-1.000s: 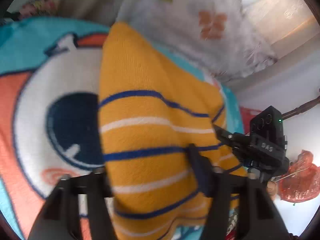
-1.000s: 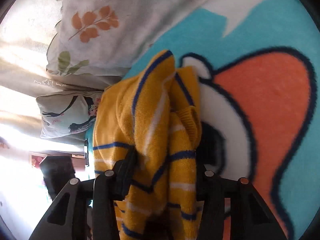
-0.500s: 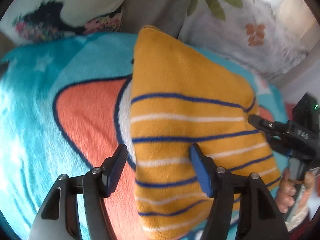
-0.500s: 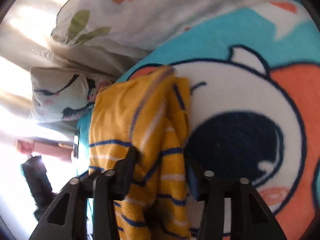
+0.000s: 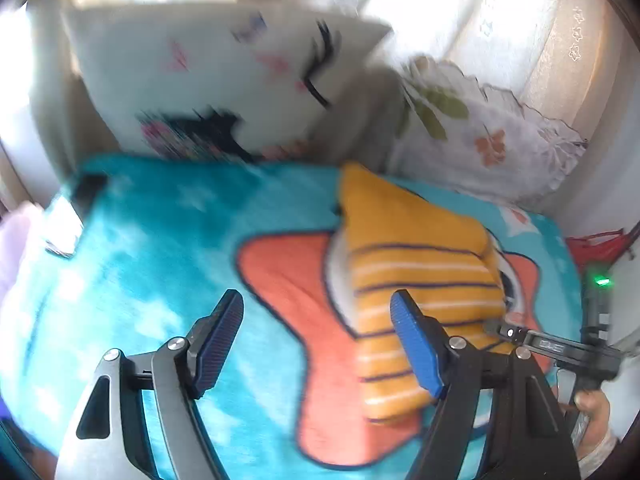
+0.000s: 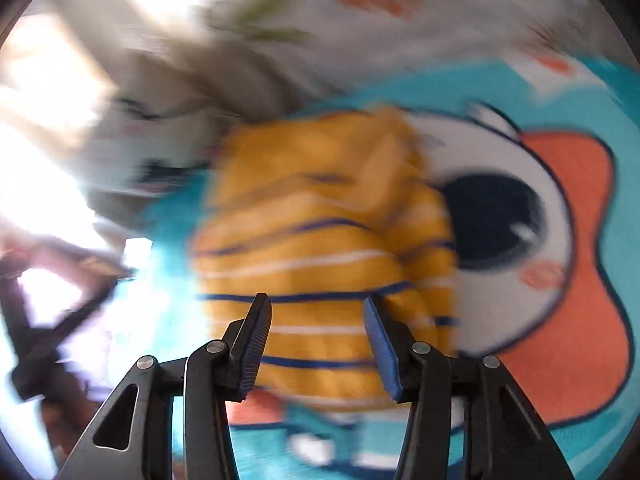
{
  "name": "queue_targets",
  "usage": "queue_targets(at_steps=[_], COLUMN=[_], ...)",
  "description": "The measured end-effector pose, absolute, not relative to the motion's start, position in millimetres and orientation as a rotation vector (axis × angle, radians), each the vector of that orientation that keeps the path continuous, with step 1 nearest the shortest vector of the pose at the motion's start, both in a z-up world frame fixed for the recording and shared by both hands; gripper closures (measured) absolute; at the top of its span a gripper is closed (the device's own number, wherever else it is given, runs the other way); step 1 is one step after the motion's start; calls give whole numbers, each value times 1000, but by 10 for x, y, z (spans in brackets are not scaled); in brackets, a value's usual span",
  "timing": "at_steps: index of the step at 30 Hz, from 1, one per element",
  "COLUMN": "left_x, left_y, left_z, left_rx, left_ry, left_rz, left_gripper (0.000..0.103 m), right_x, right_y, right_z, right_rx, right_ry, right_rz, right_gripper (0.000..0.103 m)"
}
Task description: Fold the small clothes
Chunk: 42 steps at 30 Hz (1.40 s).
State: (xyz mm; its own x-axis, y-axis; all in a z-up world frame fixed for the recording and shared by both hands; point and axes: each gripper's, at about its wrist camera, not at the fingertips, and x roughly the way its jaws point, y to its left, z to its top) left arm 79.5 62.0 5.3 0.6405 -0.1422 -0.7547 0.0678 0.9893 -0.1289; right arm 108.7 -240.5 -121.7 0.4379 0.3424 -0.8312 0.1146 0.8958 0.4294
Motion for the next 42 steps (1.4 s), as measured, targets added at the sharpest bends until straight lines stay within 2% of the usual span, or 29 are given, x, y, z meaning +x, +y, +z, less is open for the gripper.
queue_targets(at_steps=[2,4,6,9,13,15,19,26,31,35,37,42], left_x=[684,598,495,405,463,502,530,500,44,-549,-820,-1129], left_y=[736,810,901,1003,1161,1265,1709,2842,3290,3167,2963,2172], left_z=[204,333,468,605,602,599,707,939,1216,1398,1393,1174], left_rx=[-35,15,37,58,57,63,100,340,544,488,404,115], left_ry=[801,716,624,524,587,616,593,530,471,412,377,370], left_rz=[-61,11,61,60,44,51,117,457,740,817,840,675], left_gripper=[19,5,0,0,0,0,0,0,0,0,0,0], right_x=[1039,967,949,1111,1581,1737,1746,1413,1111,816,681,459], right_y=[-2615,-2672,-2611,-2350,-1813,-1759,-1702,-2140,-2689,-2959,-3009,-2956], right_z=[-1301,-1127,-854,-572,-725,-919,-737,-291,-32,2,-43,-309], right_rx=[562,558,516,448,352,308,279,187,40,-74,-89,12], right_ry=[1127,1097,1016,956,998,1045,1032,996,988,1003,996,1000], right_rz=[95,38,33,60,81,49,35,-17,-93,-120,-110,-19], right_gripper=[71,65,64,61,60,54,53,53,53,52,48,46])
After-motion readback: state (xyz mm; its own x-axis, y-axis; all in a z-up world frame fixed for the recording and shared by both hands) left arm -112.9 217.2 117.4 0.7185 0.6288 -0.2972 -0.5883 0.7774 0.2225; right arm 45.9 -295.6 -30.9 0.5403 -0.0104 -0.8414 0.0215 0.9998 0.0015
